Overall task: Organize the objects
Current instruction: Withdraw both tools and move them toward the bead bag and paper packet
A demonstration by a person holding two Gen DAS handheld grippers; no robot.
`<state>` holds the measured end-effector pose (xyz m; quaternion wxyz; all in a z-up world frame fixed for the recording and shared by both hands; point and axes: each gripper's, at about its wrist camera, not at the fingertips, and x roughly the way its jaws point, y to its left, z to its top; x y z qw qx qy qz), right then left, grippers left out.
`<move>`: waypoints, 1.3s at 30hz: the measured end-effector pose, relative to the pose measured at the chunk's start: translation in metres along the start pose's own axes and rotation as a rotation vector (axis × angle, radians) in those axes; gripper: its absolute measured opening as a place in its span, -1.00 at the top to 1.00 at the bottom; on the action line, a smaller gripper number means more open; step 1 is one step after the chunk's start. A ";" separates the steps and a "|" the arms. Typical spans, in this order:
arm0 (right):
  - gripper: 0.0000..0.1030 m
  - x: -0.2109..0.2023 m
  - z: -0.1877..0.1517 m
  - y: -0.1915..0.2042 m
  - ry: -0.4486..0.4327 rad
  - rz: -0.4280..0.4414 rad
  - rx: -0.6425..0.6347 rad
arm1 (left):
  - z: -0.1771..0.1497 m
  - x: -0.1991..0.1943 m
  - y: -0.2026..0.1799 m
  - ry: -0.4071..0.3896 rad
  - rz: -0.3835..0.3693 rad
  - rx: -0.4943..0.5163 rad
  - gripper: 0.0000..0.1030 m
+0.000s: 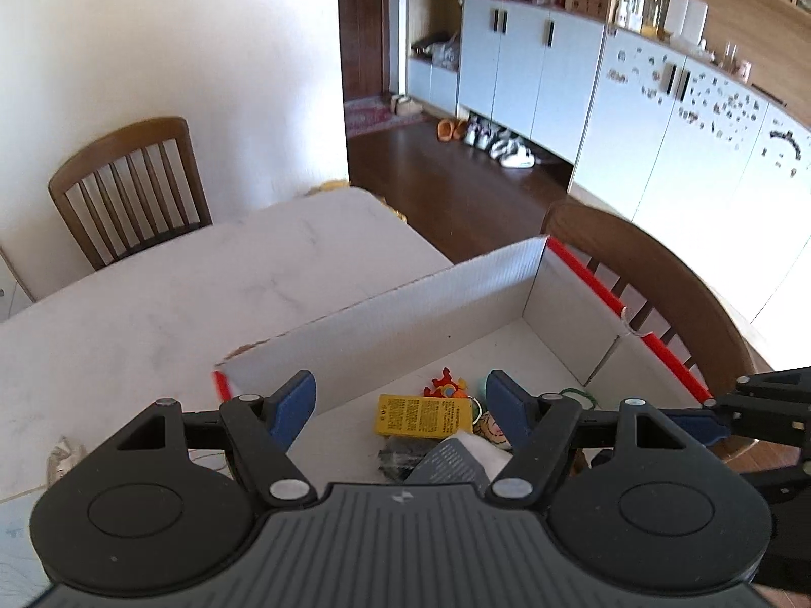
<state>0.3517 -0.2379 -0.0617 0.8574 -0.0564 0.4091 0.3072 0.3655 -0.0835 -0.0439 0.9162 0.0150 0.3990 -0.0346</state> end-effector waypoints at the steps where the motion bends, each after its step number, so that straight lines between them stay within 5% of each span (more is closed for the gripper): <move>1: 0.42 -0.002 0.000 0.002 -0.002 0.003 0.000 | -0.002 -0.005 0.002 -0.007 -0.001 0.001 -0.44; 6: 0.19 -0.008 -0.002 0.015 -0.015 0.010 0.005 | -0.014 -0.029 0.017 -0.035 -0.006 -0.009 -0.48; 10: -0.19 -0.013 -0.002 0.025 -0.037 0.011 0.024 | -0.024 -0.043 0.031 -0.052 -0.009 -0.017 -0.54; 20: -0.57 -0.018 -0.007 0.055 -0.044 -0.011 0.036 | -0.049 -0.070 0.071 -0.074 0.004 -0.028 -0.66; 34: -0.93 -0.019 -0.012 0.117 -0.086 -0.024 0.051 | -0.077 -0.088 0.130 -0.081 0.003 -0.061 -0.72; 39: -0.93 -0.012 -0.012 0.141 -0.079 -0.018 0.045 | -0.089 -0.092 0.154 -0.091 0.011 -0.063 -0.91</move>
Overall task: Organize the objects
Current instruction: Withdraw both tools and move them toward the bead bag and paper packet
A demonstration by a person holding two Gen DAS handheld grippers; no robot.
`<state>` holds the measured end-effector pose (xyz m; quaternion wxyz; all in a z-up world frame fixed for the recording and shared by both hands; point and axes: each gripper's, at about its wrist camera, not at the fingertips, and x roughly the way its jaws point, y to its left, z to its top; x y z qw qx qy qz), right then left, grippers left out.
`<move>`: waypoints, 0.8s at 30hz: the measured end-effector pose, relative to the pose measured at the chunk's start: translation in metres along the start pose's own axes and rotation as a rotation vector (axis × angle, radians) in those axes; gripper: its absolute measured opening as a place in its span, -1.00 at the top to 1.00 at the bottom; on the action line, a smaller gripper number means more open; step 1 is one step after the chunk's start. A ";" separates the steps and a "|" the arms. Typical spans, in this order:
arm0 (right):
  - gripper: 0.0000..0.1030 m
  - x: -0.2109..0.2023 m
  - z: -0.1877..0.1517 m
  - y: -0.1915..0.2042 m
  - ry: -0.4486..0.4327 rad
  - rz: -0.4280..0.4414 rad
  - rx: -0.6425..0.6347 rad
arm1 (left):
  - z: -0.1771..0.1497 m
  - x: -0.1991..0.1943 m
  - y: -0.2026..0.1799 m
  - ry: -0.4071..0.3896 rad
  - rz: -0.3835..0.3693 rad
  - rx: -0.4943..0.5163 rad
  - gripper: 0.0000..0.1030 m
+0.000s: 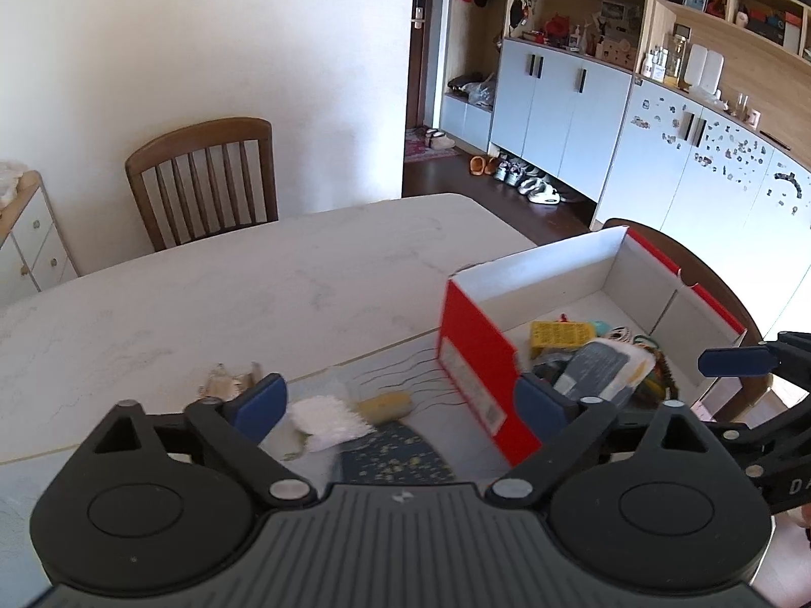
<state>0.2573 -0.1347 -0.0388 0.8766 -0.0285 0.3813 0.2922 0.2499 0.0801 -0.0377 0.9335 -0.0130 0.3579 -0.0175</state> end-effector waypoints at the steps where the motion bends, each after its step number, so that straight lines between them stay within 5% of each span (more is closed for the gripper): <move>1: -0.93 0.001 -0.001 0.006 0.001 0.002 -0.004 | -0.002 -0.001 0.005 -0.003 0.000 0.001 -0.92; 9: -0.93 0.017 -0.008 0.057 0.019 0.022 -0.085 | -0.015 0.002 0.053 0.002 -0.027 -0.048 -0.99; 24: -0.93 0.070 -0.007 0.110 0.065 0.035 -0.132 | -0.034 0.054 0.130 0.069 0.080 -0.073 -0.99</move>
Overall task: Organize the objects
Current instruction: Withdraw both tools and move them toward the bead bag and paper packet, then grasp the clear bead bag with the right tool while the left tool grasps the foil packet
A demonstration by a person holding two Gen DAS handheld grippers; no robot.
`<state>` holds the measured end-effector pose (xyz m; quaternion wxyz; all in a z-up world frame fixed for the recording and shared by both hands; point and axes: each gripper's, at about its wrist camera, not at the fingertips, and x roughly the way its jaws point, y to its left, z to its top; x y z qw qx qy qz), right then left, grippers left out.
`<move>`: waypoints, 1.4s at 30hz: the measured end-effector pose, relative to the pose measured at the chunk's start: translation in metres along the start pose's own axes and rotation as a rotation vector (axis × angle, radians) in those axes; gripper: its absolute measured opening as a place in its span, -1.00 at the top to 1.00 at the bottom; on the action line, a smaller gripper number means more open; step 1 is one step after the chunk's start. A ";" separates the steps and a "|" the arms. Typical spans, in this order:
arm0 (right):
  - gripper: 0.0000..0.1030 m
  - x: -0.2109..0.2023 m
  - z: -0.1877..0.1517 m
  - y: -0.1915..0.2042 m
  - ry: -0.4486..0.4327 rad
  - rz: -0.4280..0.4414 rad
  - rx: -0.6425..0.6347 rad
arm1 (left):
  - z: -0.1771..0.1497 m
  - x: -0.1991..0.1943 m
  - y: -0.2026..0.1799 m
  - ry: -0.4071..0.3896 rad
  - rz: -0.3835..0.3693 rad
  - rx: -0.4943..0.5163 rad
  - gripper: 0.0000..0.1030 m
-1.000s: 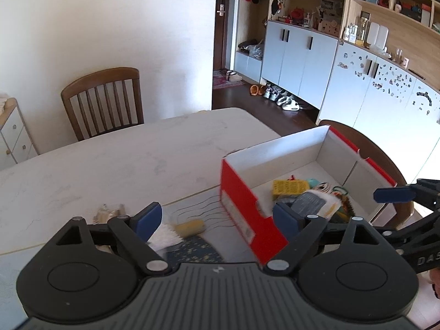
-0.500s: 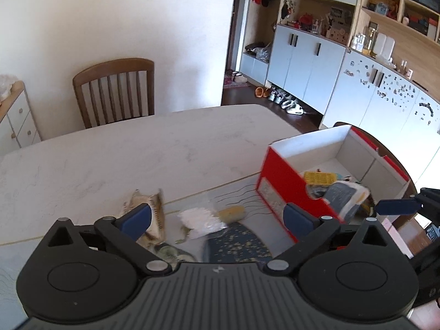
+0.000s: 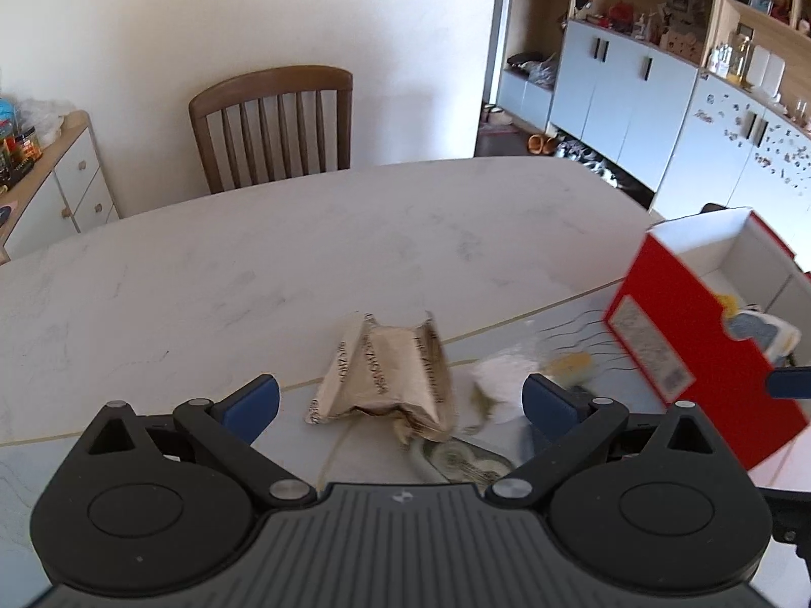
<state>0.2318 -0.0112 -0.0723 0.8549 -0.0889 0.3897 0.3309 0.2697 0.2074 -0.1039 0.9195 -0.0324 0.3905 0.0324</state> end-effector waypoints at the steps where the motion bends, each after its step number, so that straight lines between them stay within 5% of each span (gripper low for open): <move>1: -0.93 0.005 0.001 0.002 0.002 -0.001 -0.001 | 0.000 0.005 0.002 0.001 0.001 0.003 -0.99; 19: -0.76 0.114 0.024 0.008 0.049 -0.071 -0.025 | 0.015 0.089 0.017 0.078 0.003 -0.030 -0.99; 38: -0.02 0.145 0.024 0.020 0.069 -0.084 -0.121 | 0.003 0.109 0.012 0.074 0.023 0.007 -0.97; 42: 0.15 0.144 0.026 0.020 0.067 -0.082 -0.120 | 0.004 0.104 0.013 0.060 -0.002 0.009 -0.61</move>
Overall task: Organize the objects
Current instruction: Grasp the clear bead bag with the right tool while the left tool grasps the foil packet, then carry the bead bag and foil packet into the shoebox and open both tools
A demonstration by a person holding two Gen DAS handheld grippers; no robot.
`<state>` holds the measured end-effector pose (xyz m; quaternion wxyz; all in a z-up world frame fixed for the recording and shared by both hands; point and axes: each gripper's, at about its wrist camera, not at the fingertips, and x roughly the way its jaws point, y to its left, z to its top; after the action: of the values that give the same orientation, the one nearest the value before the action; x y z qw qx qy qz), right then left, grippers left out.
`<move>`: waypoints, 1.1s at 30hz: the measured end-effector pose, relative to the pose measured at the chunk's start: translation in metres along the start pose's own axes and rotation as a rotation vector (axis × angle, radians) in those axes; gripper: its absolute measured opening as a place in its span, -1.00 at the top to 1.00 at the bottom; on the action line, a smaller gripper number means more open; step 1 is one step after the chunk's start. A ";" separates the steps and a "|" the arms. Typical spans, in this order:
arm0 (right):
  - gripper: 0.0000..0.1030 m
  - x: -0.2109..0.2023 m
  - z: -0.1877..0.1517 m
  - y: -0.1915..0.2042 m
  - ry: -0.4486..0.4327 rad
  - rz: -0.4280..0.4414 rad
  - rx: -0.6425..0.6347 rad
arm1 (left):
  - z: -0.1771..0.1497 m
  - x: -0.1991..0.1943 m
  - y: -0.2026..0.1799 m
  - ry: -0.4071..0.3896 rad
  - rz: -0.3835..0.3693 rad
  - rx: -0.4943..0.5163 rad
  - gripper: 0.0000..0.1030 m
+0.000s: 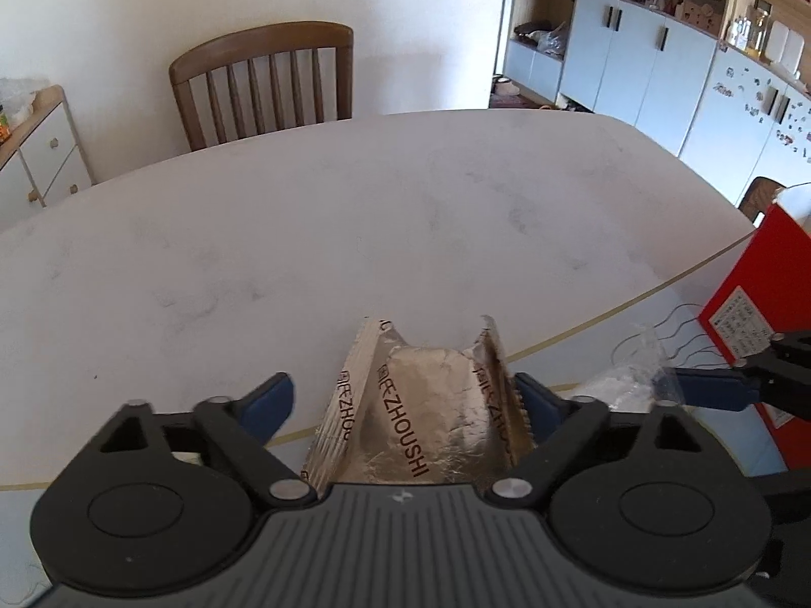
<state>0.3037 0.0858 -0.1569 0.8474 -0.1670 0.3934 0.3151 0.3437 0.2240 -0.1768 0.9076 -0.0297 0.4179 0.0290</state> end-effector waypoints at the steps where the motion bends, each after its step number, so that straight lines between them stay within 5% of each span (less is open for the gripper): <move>1: 0.18 0.000 0.000 0.000 0.000 0.000 0.000 | 0.000 -0.001 -0.001 -0.004 -0.007 0.004 -0.52; 3: 0.24 0.000 0.001 0.000 -0.001 0.002 -0.003 | 0.001 -0.003 -0.003 -0.006 -0.027 0.013 -0.15; 6: 0.31 -0.002 0.001 0.000 -0.004 0.000 0.002 | 0.003 -0.006 -0.007 -0.006 -0.028 0.033 -0.04; 21: 0.39 -0.036 0.008 -0.021 -0.011 0.040 0.161 | 0.007 -0.049 -0.010 -0.015 -0.021 -0.021 0.03; 33: 0.38 -0.110 0.004 -0.037 -0.076 0.083 0.205 | 0.005 -0.123 -0.039 -0.037 -0.049 -0.018 0.03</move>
<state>0.2762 0.0161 -0.0684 0.8606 -0.0510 0.3978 0.3139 0.2702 0.1822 -0.0787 0.9153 -0.0475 0.3998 0.0108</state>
